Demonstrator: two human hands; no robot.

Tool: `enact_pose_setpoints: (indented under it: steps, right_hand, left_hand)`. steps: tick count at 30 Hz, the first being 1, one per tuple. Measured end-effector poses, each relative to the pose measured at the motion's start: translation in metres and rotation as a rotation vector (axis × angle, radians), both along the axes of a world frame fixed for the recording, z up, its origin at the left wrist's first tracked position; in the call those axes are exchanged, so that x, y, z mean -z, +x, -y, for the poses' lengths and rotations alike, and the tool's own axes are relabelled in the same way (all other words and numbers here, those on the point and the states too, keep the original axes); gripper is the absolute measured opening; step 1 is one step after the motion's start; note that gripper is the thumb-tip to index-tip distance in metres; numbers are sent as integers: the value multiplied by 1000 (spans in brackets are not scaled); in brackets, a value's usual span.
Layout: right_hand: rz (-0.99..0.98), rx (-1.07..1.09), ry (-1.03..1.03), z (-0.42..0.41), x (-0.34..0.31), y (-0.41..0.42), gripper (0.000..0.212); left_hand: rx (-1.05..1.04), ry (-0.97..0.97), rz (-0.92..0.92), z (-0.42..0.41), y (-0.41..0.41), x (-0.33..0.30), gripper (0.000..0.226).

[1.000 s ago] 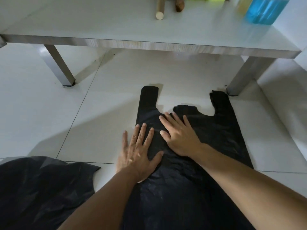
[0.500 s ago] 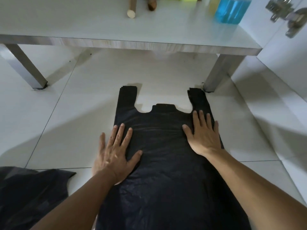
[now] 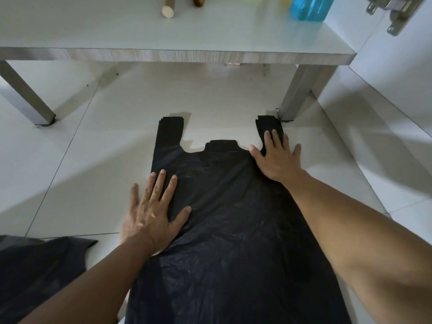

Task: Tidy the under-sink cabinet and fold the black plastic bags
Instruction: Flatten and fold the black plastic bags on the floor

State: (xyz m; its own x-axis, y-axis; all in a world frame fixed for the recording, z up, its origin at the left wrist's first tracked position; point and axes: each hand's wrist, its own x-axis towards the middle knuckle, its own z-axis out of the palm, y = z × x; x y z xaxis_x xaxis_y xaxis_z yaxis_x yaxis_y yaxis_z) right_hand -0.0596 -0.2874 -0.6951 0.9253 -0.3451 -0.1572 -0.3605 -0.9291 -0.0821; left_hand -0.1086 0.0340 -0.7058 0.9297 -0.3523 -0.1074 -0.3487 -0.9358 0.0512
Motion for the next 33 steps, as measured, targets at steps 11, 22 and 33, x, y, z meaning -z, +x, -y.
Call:
enact_pose_setpoints:
  steps: [11,22,33]
  right_hand:
    - [116,-27,134,-32,-28,-81,67]
    - [44,-91,90,-89,-19,-209,64]
    - [-28,-157,75,-87,-13,-284,66]
  left_hand:
    - [7,-32,-5,-2,0,2,88]
    - [12,-116,121,1,-24,-17,49]
    - [198,-23,-29,19,-188,-23,83]
